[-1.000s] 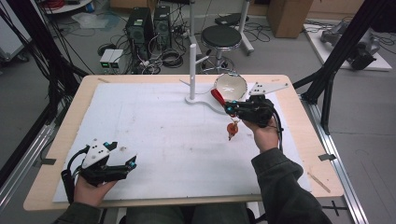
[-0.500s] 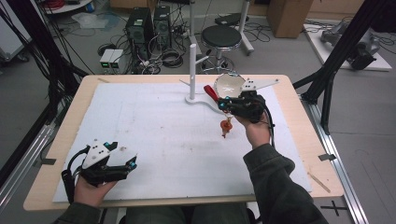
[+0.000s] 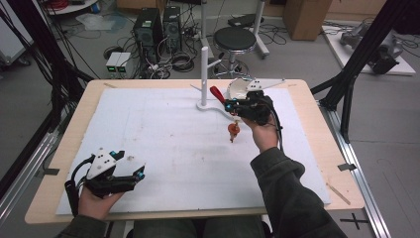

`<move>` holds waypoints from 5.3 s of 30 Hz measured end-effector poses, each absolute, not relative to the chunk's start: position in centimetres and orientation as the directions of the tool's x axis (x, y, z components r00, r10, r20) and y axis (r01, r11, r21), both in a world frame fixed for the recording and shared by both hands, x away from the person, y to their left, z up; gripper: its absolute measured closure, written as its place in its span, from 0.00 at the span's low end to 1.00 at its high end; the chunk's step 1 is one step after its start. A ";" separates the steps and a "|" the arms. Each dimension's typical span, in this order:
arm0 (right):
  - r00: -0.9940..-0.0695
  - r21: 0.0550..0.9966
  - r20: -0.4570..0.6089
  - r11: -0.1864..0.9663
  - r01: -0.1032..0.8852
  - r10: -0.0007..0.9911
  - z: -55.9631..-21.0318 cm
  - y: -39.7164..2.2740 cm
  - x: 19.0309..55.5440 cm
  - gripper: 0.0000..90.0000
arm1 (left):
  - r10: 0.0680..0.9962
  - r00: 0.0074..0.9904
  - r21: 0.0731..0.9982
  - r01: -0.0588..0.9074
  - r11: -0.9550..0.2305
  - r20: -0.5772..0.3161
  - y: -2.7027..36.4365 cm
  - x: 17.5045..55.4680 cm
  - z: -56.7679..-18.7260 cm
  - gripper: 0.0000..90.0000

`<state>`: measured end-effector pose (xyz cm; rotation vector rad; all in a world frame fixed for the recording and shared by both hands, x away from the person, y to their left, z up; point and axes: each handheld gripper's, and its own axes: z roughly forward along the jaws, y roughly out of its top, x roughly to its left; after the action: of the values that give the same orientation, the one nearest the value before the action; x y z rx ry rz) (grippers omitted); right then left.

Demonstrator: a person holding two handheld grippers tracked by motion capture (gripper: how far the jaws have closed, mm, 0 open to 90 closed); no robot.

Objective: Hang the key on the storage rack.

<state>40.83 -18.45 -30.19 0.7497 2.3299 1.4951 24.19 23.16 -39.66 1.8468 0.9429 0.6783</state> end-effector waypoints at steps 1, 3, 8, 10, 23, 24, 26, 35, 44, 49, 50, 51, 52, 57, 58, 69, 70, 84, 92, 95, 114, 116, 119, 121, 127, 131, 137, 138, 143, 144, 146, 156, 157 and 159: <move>-0.830 0.902 0.045 0.334 0.272 0.556 -30.1 -18.3 41.0 0.96 | 0.830 0.555 0.906 0.320 -0.277 0.058 23.1 24.2 -39.7 0.18; -0.831 0.903 0.042 0.335 0.269 0.555 -30.0 -18.1 41.2 0.96 | 0.829 0.557 0.905 0.320 -0.280 0.059 23.1 24.2 -39.6 0.18; -0.825 0.902 0.043 0.333 0.274 0.563 -29.9 -17.5 41.6 0.96 | 0.828 0.557 0.905 0.319 -0.281 0.061 23.1 24.2 -39.7 0.18; -0.825 0.902 0.036 0.336 0.269 0.564 -29.9 -17.3 41.9 0.96 | 0.828 0.557 0.905 0.319 -0.281 0.061 23.1 24.2 -39.7 0.18; -0.813 0.890 0.005 0.368 0.269 0.583 -29.4 -15.4 43.5 0.96 | 0.829 0.557 0.907 0.317 -0.279 0.061 23.1 24.2 -39.6 0.18; -0.812 0.892 0.002 0.367 0.265 0.583 -29.4 -15.3 43.7 0.96 | 0.829 0.556 0.907 0.316 -0.277 0.060 23.1 24.2 -39.6 0.18; -0.808 0.891 0.001 0.367 0.269 0.589 -29.3 -15.1 44.0 0.96 | 0.831 0.554 0.908 0.316 -0.275 0.058 23.1 24.2 -39.6 0.18; -0.786 0.886 -0.006 0.367 0.282 0.618 -29.3 -14.4 45.3 0.96 | 0.829 0.556 0.908 0.315 -0.277 0.060 23.1 24.2 -39.6 0.18; -0.764 0.877 0.009 0.363 0.317 0.646 -30.1 -14.1 46.5 0.96 | 0.829 0.555 0.908 0.313 -0.278 0.062 23.1 24.2 -39.6 0.18; -0.756 0.868 0.015 0.367 0.334 0.654 -30.7 -13.9 47.0 0.96 | 0.829 0.555 0.908 0.314 -0.278 0.062 23.1 24.2 -39.6 0.19; -0.754 0.867 0.019 0.364 0.339 0.657 -30.8 -13.9 47.1 0.96 | 0.829 0.556 0.908 0.314 -0.278 0.062 23.1 24.2 -39.6 0.18; -0.755 0.866 0.022 0.364 0.342 0.655 -30.8 -13.9 47.2 0.96 | 0.829 0.556 0.908 0.314 -0.278 0.061 23.1 24.2 -39.6 0.18; -0.754 0.865 0.012 0.371 0.337 0.657 -30.9 -13.9 47.3 0.96 | 0.829 0.556 0.908 0.315 -0.277 0.060 23.1 24.2 -39.6 0.18; -0.747 0.863 0.014 0.370 0.345 0.664 -31.3 -13.8 47.6 0.96 | 0.829 0.556 0.908 0.313 -0.278 0.062 23.1 24.2 -39.6 0.18; -0.742 0.859 0.020 0.368 0.355 0.670 -31.4 -13.8 47.7 0.96 | 0.829 0.556 0.908 0.313 -0.278 0.062 23.1 24.2 -39.6 0.18; -0.733 0.850 0.024 0.372 0.372 0.680 -32.1 -13.5 48.2 0.96 | 0.828 0.557 0.907 0.313 -0.282 0.065 23.2 24.2 -39.6 0.18; -0.732 0.850 0.025 0.371 0.375 0.681 -32.1 -13.5 48.2 0.96 | 0.828 0.558 0.907 0.313 -0.282 0.065 23.2 24.2 -39.6 0.18; -0.725 0.837 0.032 0.378 0.396 0.688 -32.8 -13.3 48.3 0.96 | 0.827 0.559 0.908 0.310 -0.283 0.066 23.2 24.2 -39.5 0.18; -0.716 0.832 0.030 0.380 0.404 0.697 -33.3 -13.3 48.5 0.96 | 0.826 0.560 0.907 0.310 -0.284 0.067 23.1 24.2 -39.6 0.18; -0.712 0.829 0.028 0.382 0.409 0.701 -33.4 -13.2 48.6 0.96 | 0.825 0.560 0.906 0.310 -0.287 0.070 23.1 24.2 -39.5 0.18; -0.697 0.818 0.024 0.386 0.425 0.716 -34.6 -12.4 49.5 0.96 | 0.823 0.564 0.906 0.311 -0.287 0.068 23.1 24.2 -39.6 0.18; -0.695 0.818 0.023 0.387 0.426 0.718 -34.7 -12.2 49.5 0.96 | 0.823 0.563 0.906 0.310 -0.288 0.069 23.1 24.2 -39.6 0.18; -0.695 0.821 0.021 0.384 0.422 0.719 -34.8 -11.9 49.5 0.96 | 0.824 0.562 0.906 0.310 -0.287 0.069 23.1 24.2 -39.6 0.18; -0.693 0.821 0.021 0.383 0.423 0.720 -34.8 -11.9 49.5 0.96 | 0.824 0.563 0.906 0.311 -0.286 0.067 23.1 24.2 -39.6 0.18; -0.685 0.818 0.021 0.382 0.431 0.728 -34.6 -11.7 49.8 0.96 | 0.821 0.566 0.906 0.310 -0.289 0.068 23.1 24.3 -39.6 0.18; -0.679 0.806 0.025 0.387 0.448 0.734 -35.0 -11.6 50.2 0.96 | 0.822 0.565 0.906 0.309 -0.288 0.068 23.1 24.3 -39.6 0.18; -0.672 0.791 0.033 0.391 0.470 0.740 -35.6 -11.4 50.7 0.96 | 0.821 0.567 0.906 0.309 -0.289 0.068 23.0 24.3 -39.6 0.18; -0.666 0.789 0.036 0.388 0.476 0.745 -35.7 -11.3 50.7 0.96 | 0.821 0.566 0.906 0.309 -0.289 0.069 23.0 24.3 -39.6 0.18; -0.662 0.784 0.043 0.386 0.487 0.748 -36.0 -11.3 51.2 0.96 | 0.821 0.566 0.906 0.308 -0.289 0.069 23.0 24.3 -39.6 0.18; -0.661 0.782 0.042 0.387 0.488 0.750 -36.0 -11.2 51.2 0.96 | 0.822 0.566 0.906 0.308 -0.289 0.070 23.0 24.3 -39.6 0.18; -0.660 0.783 0.052 0.379 0.493 0.750 -36.1 -11.3 51.3 0.96 | 0.821 0.567 0.906 0.308 -0.289 0.069 23.0 24.3 -39.6 0.18; -0.660 0.784 0.069 0.368 0.499 0.748 -36.3 -11.5 51.5 0.96 | 0.822 0.566 0.905 0.311 -0.289 0.068 23.0 24.3 -39.6 0.18; -0.660 0.786 0.070 0.366 0.498 0.748 -36.3 -11.5 51.6 0.96 | 0.820 0.568 0.905 0.310 -0.291 0.069 23.0 24.3 -39.6 0.18; -0.660 0.787 0.069 0.366 0.497 0.749 -36.4 -11.6 51.6 0.95 | 0.822 0.566 0.906 0.308 -0.289 0.069 23.0 24.3 -39.6 0.18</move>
<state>51.59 -11.56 -36.37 1.1003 2.3306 1.1830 24.28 22.97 -39.62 1.8520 0.9211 0.6799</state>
